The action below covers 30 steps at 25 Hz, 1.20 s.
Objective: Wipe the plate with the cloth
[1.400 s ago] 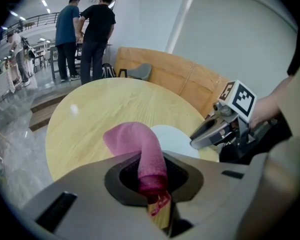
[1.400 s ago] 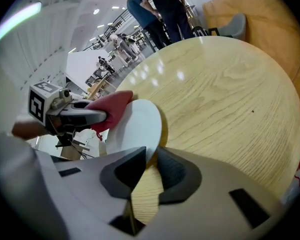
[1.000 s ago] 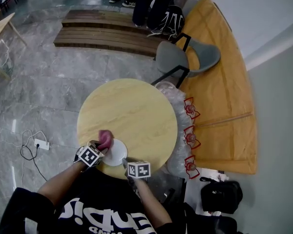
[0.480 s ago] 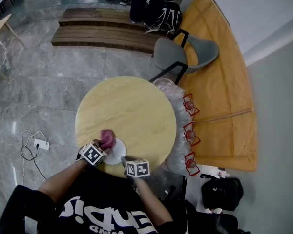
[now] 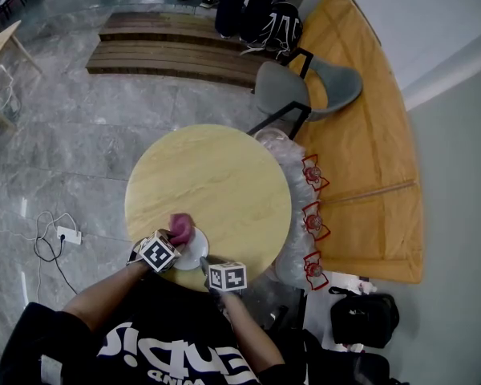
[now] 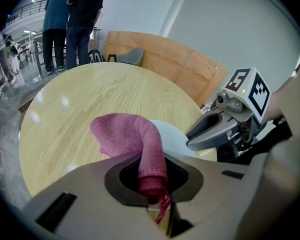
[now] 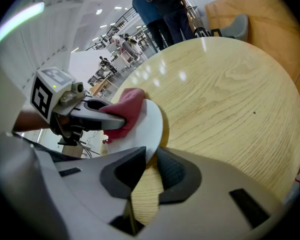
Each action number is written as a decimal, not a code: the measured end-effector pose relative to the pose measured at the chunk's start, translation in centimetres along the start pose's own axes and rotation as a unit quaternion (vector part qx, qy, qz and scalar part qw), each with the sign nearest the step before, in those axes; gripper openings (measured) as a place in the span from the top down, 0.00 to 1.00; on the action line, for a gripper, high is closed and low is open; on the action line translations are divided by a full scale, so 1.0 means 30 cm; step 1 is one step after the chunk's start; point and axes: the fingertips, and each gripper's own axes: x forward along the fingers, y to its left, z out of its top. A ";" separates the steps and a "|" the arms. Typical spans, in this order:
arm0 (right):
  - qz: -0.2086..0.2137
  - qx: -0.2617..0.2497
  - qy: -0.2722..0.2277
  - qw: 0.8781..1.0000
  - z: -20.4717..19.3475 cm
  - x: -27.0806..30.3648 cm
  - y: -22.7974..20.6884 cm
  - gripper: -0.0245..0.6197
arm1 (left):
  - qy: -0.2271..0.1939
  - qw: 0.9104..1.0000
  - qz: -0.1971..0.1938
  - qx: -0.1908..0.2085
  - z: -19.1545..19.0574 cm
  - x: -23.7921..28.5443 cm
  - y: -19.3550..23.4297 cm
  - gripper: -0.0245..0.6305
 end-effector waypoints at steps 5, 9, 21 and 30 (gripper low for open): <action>-0.001 0.005 -0.006 1.000 -0.004 0.001 -0.004 0.85 | 0.004 1.000 -0.009 0.010 0.004 0.022 -0.033 0.88; 0.001 0.007 -0.011 1.000 0.008 -0.004 0.012 0.85 | 0.012 0.999 -0.022 0.020 0.006 0.032 -0.067 0.88; -0.006 0.011 -0.011 1.000 -0.003 -0.002 -0.002 0.85 | 0.030 0.997 -0.049 0.047 -0.002 0.075 -0.147 0.88; -0.010 0.014 -0.018 1.000 0.006 -0.002 -0.002 0.85 | 0.031 0.997 -0.056 0.053 -0.026 0.080 -0.181 0.88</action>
